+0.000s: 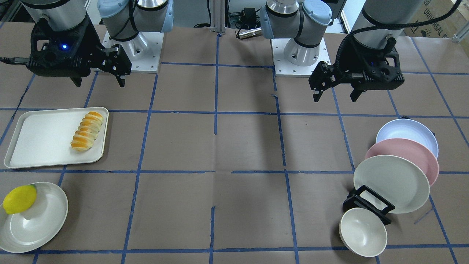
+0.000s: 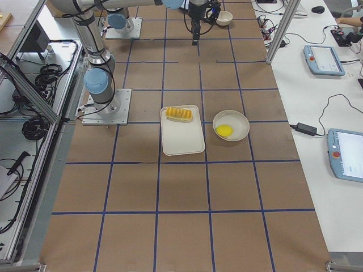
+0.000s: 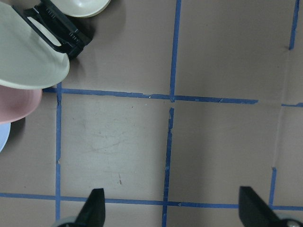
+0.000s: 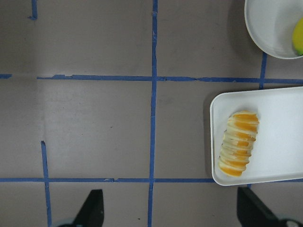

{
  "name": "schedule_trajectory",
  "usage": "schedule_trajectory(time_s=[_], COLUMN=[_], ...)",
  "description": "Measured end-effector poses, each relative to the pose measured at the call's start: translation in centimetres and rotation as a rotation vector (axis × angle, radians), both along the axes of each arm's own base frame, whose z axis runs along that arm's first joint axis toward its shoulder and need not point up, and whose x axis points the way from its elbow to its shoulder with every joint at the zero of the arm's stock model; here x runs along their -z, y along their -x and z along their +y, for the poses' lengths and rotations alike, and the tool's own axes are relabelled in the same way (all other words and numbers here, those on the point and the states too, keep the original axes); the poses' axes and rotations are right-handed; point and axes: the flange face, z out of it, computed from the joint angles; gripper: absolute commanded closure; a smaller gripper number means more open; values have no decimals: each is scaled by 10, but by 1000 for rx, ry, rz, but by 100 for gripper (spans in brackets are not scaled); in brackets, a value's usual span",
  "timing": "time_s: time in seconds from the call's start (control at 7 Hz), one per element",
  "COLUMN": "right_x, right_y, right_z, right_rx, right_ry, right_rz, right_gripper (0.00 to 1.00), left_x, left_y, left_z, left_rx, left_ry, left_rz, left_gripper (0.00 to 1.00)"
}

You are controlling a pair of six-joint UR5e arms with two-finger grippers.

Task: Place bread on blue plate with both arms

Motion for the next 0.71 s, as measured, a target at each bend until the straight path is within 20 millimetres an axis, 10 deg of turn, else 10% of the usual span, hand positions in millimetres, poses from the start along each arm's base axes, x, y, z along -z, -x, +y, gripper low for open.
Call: schedule_trajectory(time_s=[0.29, 0.71], right_x=[11, 67], right_y=[18, 106], right_z=[-5, -12], right_rx=[-44, -21], right_ry=[-9, -20], right_rz=[2, 28], right_gripper=[2, 5], left_x=[0, 41], left_y=[-84, -281], left_z=[-4, 1], left_rx=[53, 205], left_ry=[-35, -75], left_rz=[4, 57], left_gripper=[0, 0])
